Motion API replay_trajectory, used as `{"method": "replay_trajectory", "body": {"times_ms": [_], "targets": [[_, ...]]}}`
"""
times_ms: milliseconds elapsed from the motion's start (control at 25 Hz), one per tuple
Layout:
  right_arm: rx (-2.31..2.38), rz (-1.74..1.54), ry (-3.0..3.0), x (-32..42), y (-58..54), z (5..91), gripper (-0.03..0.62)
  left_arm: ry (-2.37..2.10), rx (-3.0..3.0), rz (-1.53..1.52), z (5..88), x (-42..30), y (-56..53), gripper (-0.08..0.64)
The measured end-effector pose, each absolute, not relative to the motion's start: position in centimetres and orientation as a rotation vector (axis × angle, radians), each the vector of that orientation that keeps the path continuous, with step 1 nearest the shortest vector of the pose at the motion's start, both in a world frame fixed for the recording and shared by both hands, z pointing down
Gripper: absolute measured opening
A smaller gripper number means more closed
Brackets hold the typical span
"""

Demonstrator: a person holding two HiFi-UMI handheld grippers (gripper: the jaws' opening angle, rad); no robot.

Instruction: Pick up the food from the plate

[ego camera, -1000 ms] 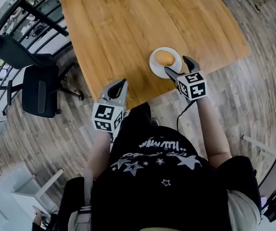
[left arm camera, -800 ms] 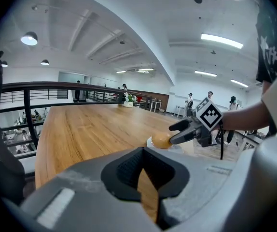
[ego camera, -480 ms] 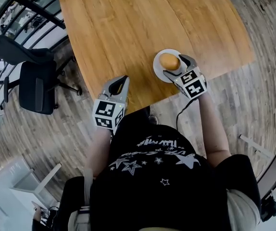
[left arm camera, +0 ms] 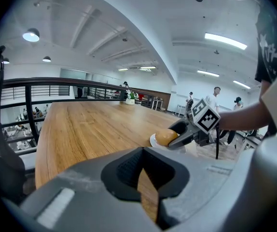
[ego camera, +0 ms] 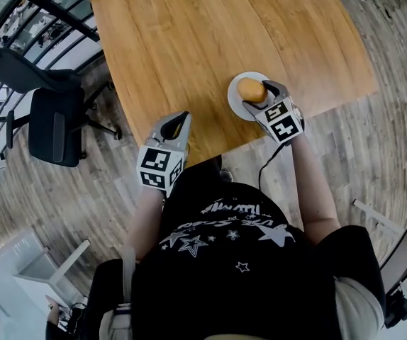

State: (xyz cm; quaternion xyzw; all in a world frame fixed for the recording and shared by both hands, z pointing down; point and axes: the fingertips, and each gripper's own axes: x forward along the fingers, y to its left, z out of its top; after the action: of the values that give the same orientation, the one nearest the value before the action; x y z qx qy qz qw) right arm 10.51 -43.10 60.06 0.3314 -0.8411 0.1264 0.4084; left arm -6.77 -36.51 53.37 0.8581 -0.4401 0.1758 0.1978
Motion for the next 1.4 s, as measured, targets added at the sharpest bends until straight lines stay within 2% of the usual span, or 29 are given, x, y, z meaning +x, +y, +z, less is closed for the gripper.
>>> {"method": "replay_trajectory", "body": {"times_ms": [640,1400], "targets": [[0.928,0.231,-2.197,11.5,-40.7,54.1,0.341,-1.287,2.48,0.452,49.2,-5.8,-33.4,0.002],[1.001,0.2,-2.316,14.1,-29.3,50.0,0.339,-1.351,2.519,0.457,46.2,-2.8,-22.4,0.002]]}}
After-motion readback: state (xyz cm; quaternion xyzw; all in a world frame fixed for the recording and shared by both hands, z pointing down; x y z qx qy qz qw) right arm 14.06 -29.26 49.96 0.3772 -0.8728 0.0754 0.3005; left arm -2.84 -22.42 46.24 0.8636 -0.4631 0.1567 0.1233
